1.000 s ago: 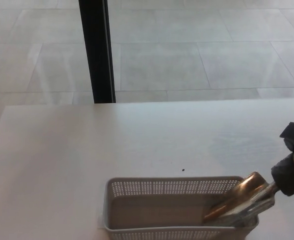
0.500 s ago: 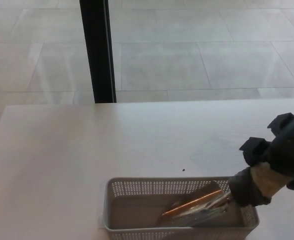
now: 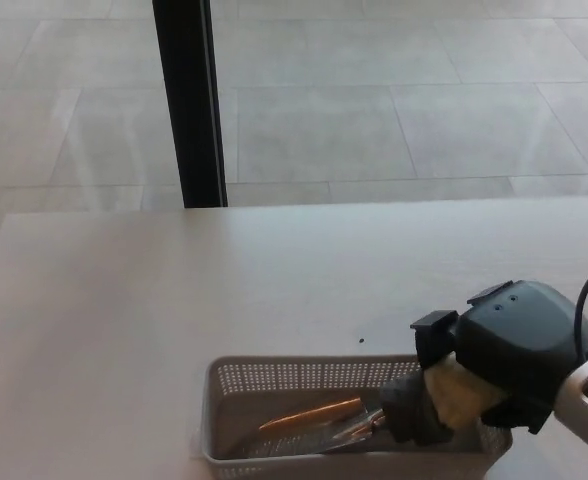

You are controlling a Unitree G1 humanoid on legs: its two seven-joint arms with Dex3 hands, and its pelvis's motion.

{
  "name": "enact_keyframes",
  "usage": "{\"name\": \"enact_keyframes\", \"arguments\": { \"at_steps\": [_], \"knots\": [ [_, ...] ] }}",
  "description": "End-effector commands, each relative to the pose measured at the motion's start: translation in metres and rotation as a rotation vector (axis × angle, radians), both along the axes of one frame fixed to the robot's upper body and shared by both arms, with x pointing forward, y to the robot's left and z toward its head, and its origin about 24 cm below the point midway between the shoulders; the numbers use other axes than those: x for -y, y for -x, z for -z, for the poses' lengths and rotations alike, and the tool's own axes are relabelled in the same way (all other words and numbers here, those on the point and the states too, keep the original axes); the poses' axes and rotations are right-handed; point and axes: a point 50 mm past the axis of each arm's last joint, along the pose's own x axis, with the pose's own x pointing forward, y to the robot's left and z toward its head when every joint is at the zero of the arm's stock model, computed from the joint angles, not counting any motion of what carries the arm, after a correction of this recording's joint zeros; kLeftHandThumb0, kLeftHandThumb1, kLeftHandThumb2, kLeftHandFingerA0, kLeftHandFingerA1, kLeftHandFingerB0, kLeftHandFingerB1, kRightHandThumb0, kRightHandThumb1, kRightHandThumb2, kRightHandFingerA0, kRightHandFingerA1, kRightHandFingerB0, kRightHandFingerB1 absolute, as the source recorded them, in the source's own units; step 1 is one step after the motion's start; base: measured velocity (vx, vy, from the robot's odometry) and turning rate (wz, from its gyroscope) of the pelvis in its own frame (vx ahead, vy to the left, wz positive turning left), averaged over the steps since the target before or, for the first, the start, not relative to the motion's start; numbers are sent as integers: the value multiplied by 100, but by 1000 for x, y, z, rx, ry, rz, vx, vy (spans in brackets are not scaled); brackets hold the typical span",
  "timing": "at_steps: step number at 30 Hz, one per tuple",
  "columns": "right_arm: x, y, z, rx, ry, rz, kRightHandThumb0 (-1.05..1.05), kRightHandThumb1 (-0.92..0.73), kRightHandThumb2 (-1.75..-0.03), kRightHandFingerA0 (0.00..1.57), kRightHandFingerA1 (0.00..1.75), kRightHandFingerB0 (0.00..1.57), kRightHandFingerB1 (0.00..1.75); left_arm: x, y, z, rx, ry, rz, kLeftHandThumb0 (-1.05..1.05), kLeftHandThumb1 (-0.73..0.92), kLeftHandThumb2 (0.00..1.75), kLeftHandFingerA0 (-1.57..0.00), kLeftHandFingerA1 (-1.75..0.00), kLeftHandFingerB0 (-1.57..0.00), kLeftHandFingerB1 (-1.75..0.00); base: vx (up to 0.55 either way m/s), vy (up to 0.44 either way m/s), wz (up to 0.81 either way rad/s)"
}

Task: A garden tool is kept on the righthand side and a container is kept on the lefthand side on a desk infront of the robot. the robot uses its right hand to pick up the garden tool and makes a scooping motion inside the container

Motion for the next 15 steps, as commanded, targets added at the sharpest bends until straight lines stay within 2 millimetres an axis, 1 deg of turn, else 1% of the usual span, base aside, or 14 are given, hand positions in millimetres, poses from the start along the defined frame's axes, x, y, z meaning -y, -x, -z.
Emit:
{"name": "enact_keyframes", "arguments": {
  "at_steps": [1, 2, 3, 4, 5, 6, 7, 8, 9, 10, 11, 12, 13, 15],
  "knots": [
    [-15, 16, 49, -296, -200, 155, -29, -60, -101, 87, 175, 77, 156, -2, 6, -1, -10, -8, 0, -50, 64, 59, -66, -70, -61, -52, 0, 0, 0],
    [-14, 17, 48, -296, -245, 172, -30, -59, -101, 87, 175, 75, 157, -2, 6, -1, -3, -3, 4, -52, 63, 59, -66, -70, -60, -52, 0, 0, 0],
    [-14, 17, 48, -296, -250, 176, -30, -59, -101, 87, 175, 75, 157, -3, 6, -1, -3, -2, 4, -52, 63, 59, -66, -70, -60, -52, 0, 0, 0],
    [-12, 18, 47, -266, -290, 197, -30, -59, -98, 88, 175, 75, 150, -3, 6, -1, -9, -4, 13, -53, 63, 59, -65, -69, -59, -50, 0, 0, 0],
    [-11, 18, 46, -253, -307, 207, -30, -59, -98, 88, 175, 75, 150, -3, 6, -1, -12, -5, 16, -53, 63, 59, -65, -69, -59, -50, 0, 0, 0],
    [-8, 19, 45, -233, -371, 234, -27, -57, -105, 89, 175, 75, 154, -3, 5, -1, -14, -2, 12, -53, 63, 59, -65, -68, -61, -50, 0, 0, 0],
    [-5, 20, 44, -193, -422, 246, -26, -54, -106, 88, 175, 74, 157, -4, 5, -3, -3, 0, 8, -53, 63, 59, -64, -67, -59, -50, 0, 0, 0],
    [-3, 20, 44, -181, -438, 250, -26, -54, -105, 87, 175, 69, 162, -4, 5, -3, 1, 2, 7, -53, 63, 59, -63, -67, -59, -51, 0, 0, 0],
    [-2, 20, 43, -170, -454, 254, -26, -54, -105, 87, 175, 69, 162, -4, 5, -3, 3, 4, 6, -53, 63, 59, -63, -67, -59, -51, 0, 0, 0],
    [0, 21, 42, -153, -479, 262, -25, -54, -103, 87, 175, 65, 167, -5, 6, -3, -4, -3, 11, -52, 63, 59, -65, -67, -60, -51, 0, 0, 0],
    [4, 21, 40, -133, -502, 268, -26, -56, -96, 88, 175, 66, 162, -5, 6, -3, -2, -5, 0, -51, 63, 59, -67, -69, -61, -51, 0, 0, 0],
    [11, 21, 35, -79, -553, 270, -24, -51, -103, 88, 175, 76, 147, -5, 8, -2, -7, -6, -13, -51, 62, 59, -67, -70, -61, -50, 0, 0, 0],
    [16, 21, 32, -56, -591, 267, -23, -48, -107, 87, 175, 75, 149, -5, 8, -2, -5, -2, -16, -50, 63, 59, -66, -70, -61, -51, 0, 0, 0],
    [23, 20, 27, -43, -644, 287, -23, -52, -106, 86, 175, 75, 149, -4, 11, -1, -17, -7, -12, -51, 63, 59, -66, -66, -61, -50, 0, 0, 0]
  ]
}}
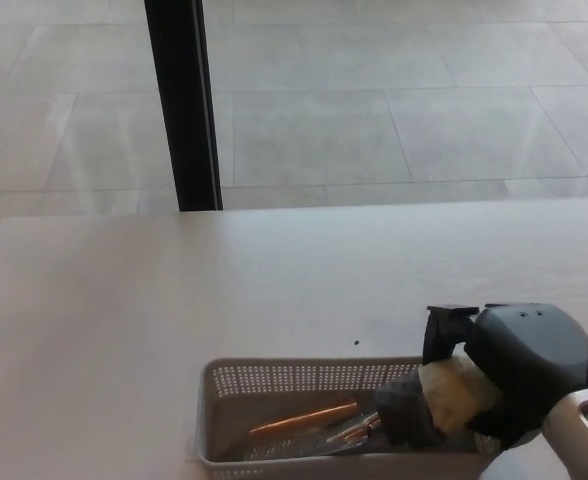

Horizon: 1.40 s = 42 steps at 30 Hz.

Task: A garden tool is kept on the righthand side and a container is kept on the lefthand side on a desk infront of the robot. the robot uses its right hand to pick up the garden tool and makes a scooping motion inside the container

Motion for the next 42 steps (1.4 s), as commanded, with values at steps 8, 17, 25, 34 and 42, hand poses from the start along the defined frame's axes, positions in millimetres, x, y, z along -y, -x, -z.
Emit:
{"name": "enact_keyframes", "arguments": {
  "at_steps": [8, 17, 25, 34, 42],
  "knots": [
    [43, 9, -21, 96, -351, 45, -21, -52, -111, 86, 175, 66, 167, -6, 8, -3, -20, -15, -10, -51, 65, 59, -64, -65, -58, -48, 0, 0, 0],
    [85, 6, -83, 208, -180, 17, -18, -52, -111, 85, 175, 71, 155, -8, 9, -4, -19, -16, -20, -52, 63, 58, -66, -63, -60, -48, 0, 0, 0],
    [101, -1, -103, 266, -154, 33, -20, -50, -110, 89, 175, 76, 150, -9, 12, -4, -38, -33, -10, -52, 64, 59, -68, -67, -61, -49, 0, 0, 0],
    [106, -6, -81, 156, -186, 233, -19, -47, -108, 90, 175, 79, 153, -10, 9, -6, -19, -23, -12, -53, 64, 59, -66, -66, -61, -49, 0, 0, 0],
    [116, -2, -17, 22, -383, 510, -16, -51, -108, 93, 171, 81, 145, -7, 12, -3, -17, -12, -3, -52, 67, 59, -65, -69, -56, -51, 0, 0, 0]
  ]
}}
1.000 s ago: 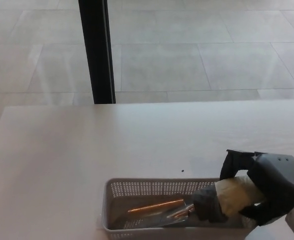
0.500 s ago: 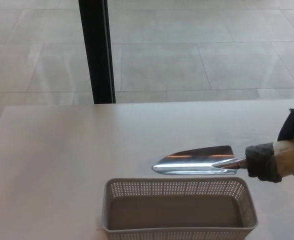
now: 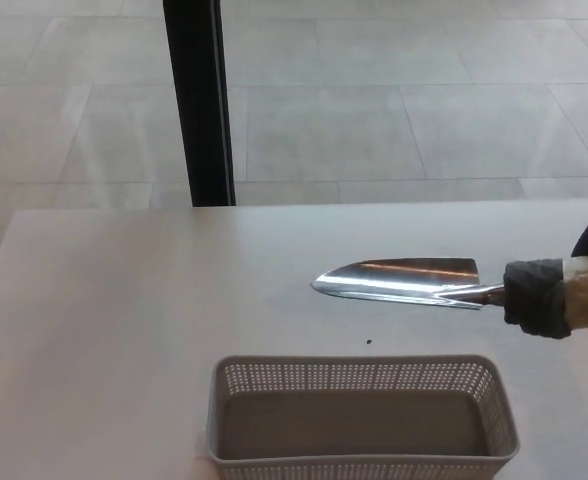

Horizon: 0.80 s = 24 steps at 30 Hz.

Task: A garden tool is kept on the righthand side and a container is kept on the lefthand side on a desk infront of the robot. the robot uses its right hand to pick up the garden tool and makes a scooping motion inside the container

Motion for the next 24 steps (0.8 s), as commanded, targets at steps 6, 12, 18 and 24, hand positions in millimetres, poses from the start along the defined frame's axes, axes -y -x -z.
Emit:
{"name": "enact_keyframes", "arguments": {
  "at_steps": [6, 12, 18, 24],
  "knots": [
    [42, 2, 70, -111, -434, 458, -13, -50, -102, 90, 171, 83, 150, -1, 7, -1, 7, 0, -1, -54, 65, 59, -66, -71, -62, -54, 0, 0, 0],
    [63, -1, 72, -69, -563, 629, -14, -56, -86, 99, 173, 71, 140, 0, 13, 2, -9, 10, -36, -51, 64, 58, -67, -69, -60, -51, 0, 0, 0],
    [68, -2, 76, -30, -639, 740, -23, -65, -72, 80, 165, 77, 117, 1, 13, 2, -1, 14, -26, -49, 66, 59, -61, -70, -56, -52, 0, 0, 0],
    [59, 3, 89, -67, -528, 654, -17, -59, -76, 82, 171, 76, 144, -1, 14, 1, 0, 5, -35, -50, 64, 58, -67, -67, -59, -48, 0, 0, 0]
  ]
}}
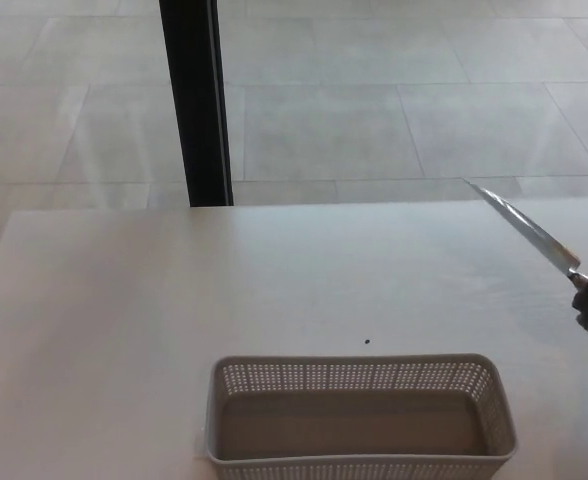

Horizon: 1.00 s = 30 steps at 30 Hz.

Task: A garden tool is kept on the righthand side and a container is kept on the lefthand side on a desk infront of the robot. the robot uses its right hand to pick up the garden tool and makes a scooping motion inside the container

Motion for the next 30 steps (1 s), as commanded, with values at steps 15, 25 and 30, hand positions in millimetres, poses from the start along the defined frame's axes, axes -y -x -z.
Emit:
{"name": "enact_keyframes", "arguments": {
  "at_steps": [15, 25, 30],
  "knots": [
    [-30, -2, 29, -478, 629, -351, -40, -73, -71, 88, 136, 73, 66, -6, -7, -7, 62, 3, -8, -50, 65, 59, -65, -72, -59, -53, 0, 0, 0],
    [-6, -2, 44, -818, 579, -242, -41, -76, -66, 75, 128, 47, 60, -4, -7, -5, 47, -8, -3, -52, 66, 60, -68, -72, -58, -51, 0, 0, 0],
    [2, 0, 49, -868, 468, -232, -55, -75, -71, 90, 143, 82, 122, -4, -7, -5, 54, 1, -11, -51, 65, 59, -64, -71, -56, -51, 0, 0, 0]
  ]
}}
